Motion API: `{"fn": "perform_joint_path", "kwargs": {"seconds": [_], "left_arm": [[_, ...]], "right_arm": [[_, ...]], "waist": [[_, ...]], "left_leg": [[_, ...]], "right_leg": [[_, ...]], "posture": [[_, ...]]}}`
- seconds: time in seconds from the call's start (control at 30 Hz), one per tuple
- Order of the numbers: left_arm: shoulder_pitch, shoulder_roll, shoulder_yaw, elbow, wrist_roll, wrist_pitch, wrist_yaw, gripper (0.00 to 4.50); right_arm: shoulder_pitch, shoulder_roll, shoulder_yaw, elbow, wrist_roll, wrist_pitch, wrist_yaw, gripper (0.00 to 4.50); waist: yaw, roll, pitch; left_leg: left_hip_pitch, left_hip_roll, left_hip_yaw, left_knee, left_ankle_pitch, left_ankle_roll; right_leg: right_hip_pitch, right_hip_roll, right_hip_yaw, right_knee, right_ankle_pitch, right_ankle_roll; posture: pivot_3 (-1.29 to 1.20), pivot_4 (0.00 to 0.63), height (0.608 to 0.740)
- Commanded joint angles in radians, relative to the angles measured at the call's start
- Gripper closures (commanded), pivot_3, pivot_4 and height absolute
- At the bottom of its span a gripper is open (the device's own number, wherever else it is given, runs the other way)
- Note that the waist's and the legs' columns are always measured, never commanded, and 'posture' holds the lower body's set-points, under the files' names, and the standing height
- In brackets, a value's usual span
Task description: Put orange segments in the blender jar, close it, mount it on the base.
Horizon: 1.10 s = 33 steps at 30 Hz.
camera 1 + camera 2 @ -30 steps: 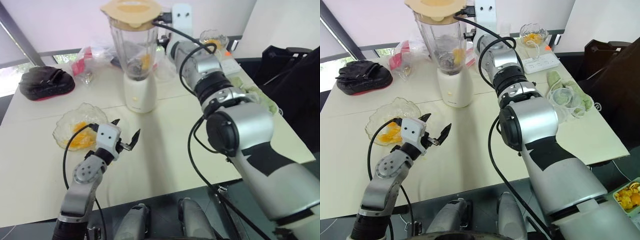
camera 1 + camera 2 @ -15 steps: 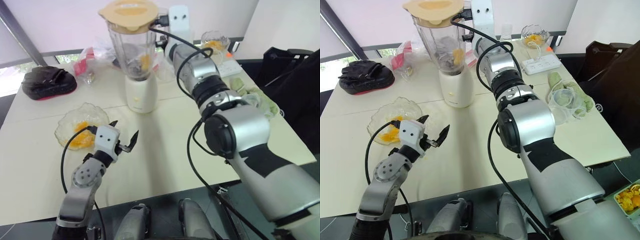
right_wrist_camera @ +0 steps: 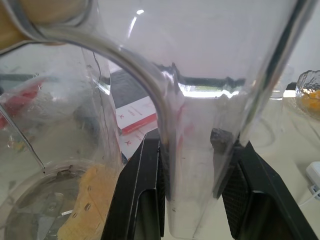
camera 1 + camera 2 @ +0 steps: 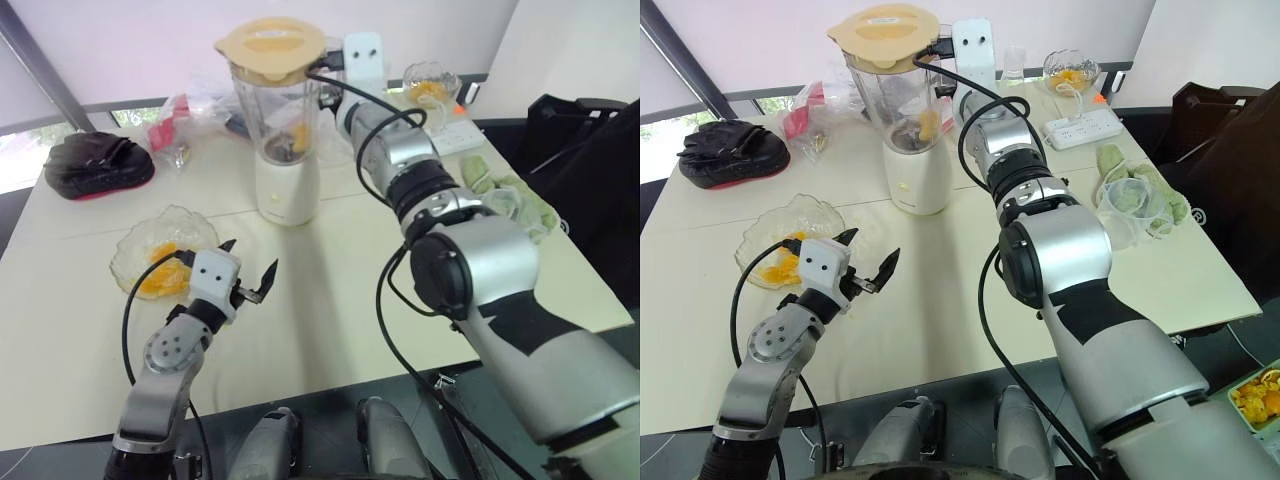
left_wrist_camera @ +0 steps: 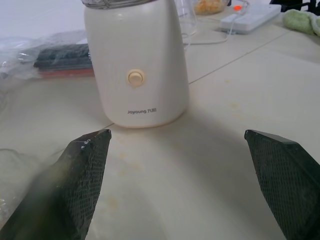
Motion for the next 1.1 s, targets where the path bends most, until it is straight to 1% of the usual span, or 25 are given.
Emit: {"fn": "perform_joint_path", "kwargs": {"seconds": [0.03,0.1,0.13,0.27,0.4,0.57,0.67,0.7,0.77,0.83,0.9,0.93,1.0,1.03,1.1], "left_arm": [[-0.001,0.006,-0.005,-0.026,0.006,-0.015,-0.006,0.03],[-0.006,0.006,-0.007,-0.025,0.006,-0.014,-0.007,0.00],[-0.008,0.006,-0.007,-0.022,0.006,-0.014,-0.009,0.00],[-0.019,0.004,-0.011,-0.013,0.006,-0.013,-0.017,0.00],[-0.031,0.003,-0.015,-0.004,0.006,-0.014,-0.025,0.00],[-0.043,0.001,-0.013,-0.001,0.002,-0.010,-0.032,0.00],[-0.055,0.003,0.012,-0.018,-0.024,0.003,-0.038,0.00],[-0.062,0.007,0.027,-0.028,-0.038,0.010,-0.043,0.00],[-0.069,0.013,0.046,-0.041,-0.057,0.015,-0.050,0.00],[-0.080,0.039,0.071,-0.062,-0.085,0.045,-0.069,0.00],[-0.086,0.063,0.092,-0.081,-0.107,0.070,-0.083,0.00],[-0.087,0.072,0.102,-0.090,-0.120,0.082,-0.087,0.00],[-0.089,0.091,0.124,-0.112,-0.148,0.110,-0.095,0.00],[-0.088,0.103,0.137,-0.128,-0.168,0.130,-0.103,0.00],[-0.084,0.128,0.164,-0.156,-0.207,0.165,-0.124,0.00]], "right_arm": [[0.017,0.006,0.012,-0.002,-0.018,0.020,-0.003,3.60],[0.018,0.005,0.012,-0.003,-0.018,0.018,0.002,2.52],[0.018,0.005,0.014,-0.004,-0.020,0.018,0.002,2.14],[0.021,-0.002,0.038,-0.010,-0.044,0.010,0.009,0.10],[0.052,-0.010,0.055,-0.011,-0.064,0.005,0.010,0.10],[0.140,-0.024,0.092,-0.028,-0.091,0.001,0.046,0.10],[0.269,-0.058,0.148,-0.133,-0.113,-0.072,0.178,0.10],[0.342,-0.075,0.141,-0.246,-0.074,-0.069,0.265,0.10],[0.449,-0.099,0.129,-0.435,-0.012,-0.031,0.379,0.10],[0.647,-0.183,0.123,-0.805,0.071,0.041,0.523,0.10],[0.798,-0.258,0.114,-1.103,0.143,0.121,0.618,0.10],[0.854,-0.296,0.109,-1.219,0.185,0.171,0.659,0.10],[0.952,-0.385,0.100,-1.415,0.282,0.291,0.749,0.10],[1.005,-0.448,0.090,-1.501,0.331,0.335,0.810,0.10],[1.087,-0.552,0.060,-1.626,0.415,0.411,0.896,0.10]], "waist": [[0.000,0.000,0.000],[-0.001,0.000,0.000],[-0.001,0.000,0.000],[-0.002,0.000,0.000],[-0.003,0.000,0.000],[-0.002,0.000,0.000],[0.000,0.000,0.000],[-0.001,0.000,0.000],[-0.001,0.000,0.000],[0.001,0.000,0.000],[0.010,0.000,0.000],[0.010,0.000,0.000],[0.006,0.000,0.000],[0.004,0.000,0.000],[0.005,0.000,0.000]], "left_leg": [[0.000,0.000,0.000,0.000,0.000,0.000],[0.000,0.000,0.000,0.000,0.000,0.000],[0.000,0.000,0.000,0.000,0.000,0.000],[0.000,0.000,0.000,0.000,0.000,0.000],[0.000,0.000,0.000,0.000,0.000,0.000],[0.000,0.000,0.000,0.000,0.000,0.000],[0.000,0.000,0.000,0.001,0.000,0.000],[0.000,0.000,0.000,0.001,0.000,0.000],[-0.001,0.000,-0.001,0.002,0.000,0.000],[-0.001,0.000,-0.001,0.001,0.000,0.000],[-0.002,0.000,-0.003,0.002,0.000,0.000],[-0.002,0.000,-0.002,0.001,0.000,0.000],[-0.001,0.000,-0.001,0.002,0.000,0.000],[-0.001,0.000,-0.001,0.002,0.000,0.000],[0.001,0.001,-0.001,0.002,-0.002,0.004]], "right_leg": [[0.000,0.000,0.000,0.000,0.000,0.000],[0.000,0.000,0.000,0.000,0.000,0.000],[0.000,0.000,0.000,0.000,0.000,0.000],[-0.001,0.000,0.000,0.000,0.000,0.000],[-0.001,0.000,0.000,0.000,0.000,0.000],[-0.001,0.000,0.000,0.000,0.000,0.000],[0.000,0.000,0.000,0.000,0.000,0.000],[0.000,0.000,0.000,0.000,0.000,0.000],[0.000,0.000,-0.001,0.000,0.000,0.000],[0.000,0.000,-0.001,0.000,0.000,0.000],[0.000,0.000,-0.002,0.000,0.000,0.000],[0.000,0.000,-0.002,0.000,0.000,0.000],[0.000,0.000,-0.001,-0.001,0.000,0.000],[0.001,0.000,-0.001,-0.001,0.000,0.000],[0.003,0.001,-0.002,-0.001,0.000,0.000]], "posture": [[0.00,0.150,0.740],[0.00,0.150,0.740],[0.00,0.150,0.740],[0.00,0.150,0.740],[0.00,0.150,0.740],[0.00,0.150,0.740],[0.00,0.150,0.740],[0.00,0.150,0.740],[0.00,0.150,0.740],[0.00,0.150,0.740],[0.00,0.150,0.740],[0.00,0.150,0.740],[0.00,0.150,0.740],[0.00,0.150,0.740],[0.00,0.150,0.740]]}}
